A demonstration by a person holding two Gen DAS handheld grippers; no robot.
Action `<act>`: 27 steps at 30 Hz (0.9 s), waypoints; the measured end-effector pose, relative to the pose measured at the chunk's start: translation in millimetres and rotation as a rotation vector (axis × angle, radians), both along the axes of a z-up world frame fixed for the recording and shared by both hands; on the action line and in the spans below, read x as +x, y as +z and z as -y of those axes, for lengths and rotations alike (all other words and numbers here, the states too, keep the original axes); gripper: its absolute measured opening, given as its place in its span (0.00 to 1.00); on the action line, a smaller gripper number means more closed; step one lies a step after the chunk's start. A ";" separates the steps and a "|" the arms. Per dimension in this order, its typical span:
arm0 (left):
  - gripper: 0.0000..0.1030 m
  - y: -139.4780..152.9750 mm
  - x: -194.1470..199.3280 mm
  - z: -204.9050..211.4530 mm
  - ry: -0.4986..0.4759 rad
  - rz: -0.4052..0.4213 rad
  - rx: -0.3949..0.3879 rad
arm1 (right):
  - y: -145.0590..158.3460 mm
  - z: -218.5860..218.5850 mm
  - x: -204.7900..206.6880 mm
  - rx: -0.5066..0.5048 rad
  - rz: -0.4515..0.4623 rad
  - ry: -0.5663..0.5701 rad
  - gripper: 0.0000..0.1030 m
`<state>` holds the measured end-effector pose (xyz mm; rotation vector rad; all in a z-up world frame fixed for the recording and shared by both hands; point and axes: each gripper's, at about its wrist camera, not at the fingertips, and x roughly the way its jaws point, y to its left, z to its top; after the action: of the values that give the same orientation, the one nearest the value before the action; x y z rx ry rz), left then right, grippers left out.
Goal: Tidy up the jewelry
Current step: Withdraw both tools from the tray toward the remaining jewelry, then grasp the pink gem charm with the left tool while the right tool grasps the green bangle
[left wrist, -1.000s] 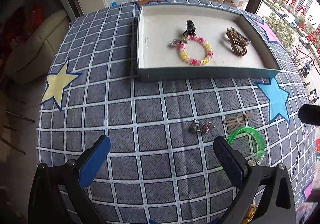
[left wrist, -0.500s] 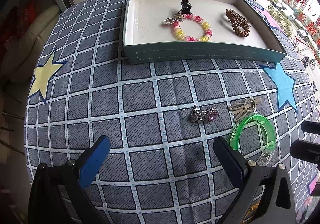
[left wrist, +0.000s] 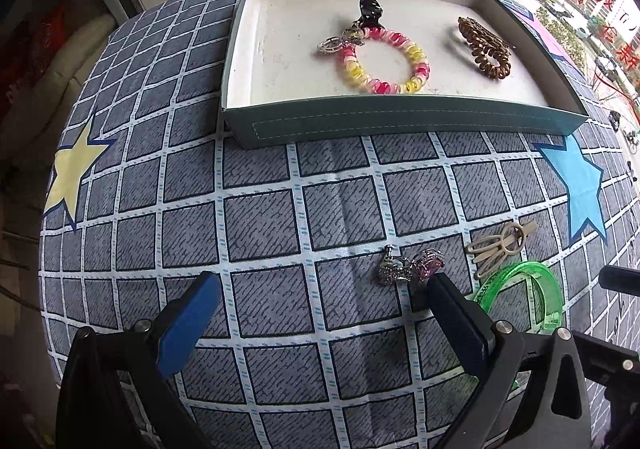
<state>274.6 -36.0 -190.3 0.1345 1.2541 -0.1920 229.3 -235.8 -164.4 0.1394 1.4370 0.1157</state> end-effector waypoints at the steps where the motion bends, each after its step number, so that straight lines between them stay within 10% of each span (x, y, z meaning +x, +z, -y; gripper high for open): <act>1: 1.00 -0.1 2.5 0.9 0.000 0.001 0.002 | -1.4 -2.2 1.0 -0.004 0.001 0.002 0.92; 11: 0.97 4.8 18.6 20.3 -0.023 0.026 0.017 | -10.0 -24.2 12.9 -0.079 0.024 0.054 0.67; 24: 0.24 17.9 27.7 47.1 -0.080 0.016 -0.066 | -11.4 -48.3 13.0 -0.207 0.063 0.169 0.21; 27: 0.24 18.5 22.2 38.0 -0.051 -0.004 -0.104 | -10.5 -48.8 9.5 -0.188 0.065 0.170 0.07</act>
<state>296.8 -74.0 -171.8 0.0761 1.2427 -0.3009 238.9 -187.0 -174.8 -0.1397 1.3856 0.1220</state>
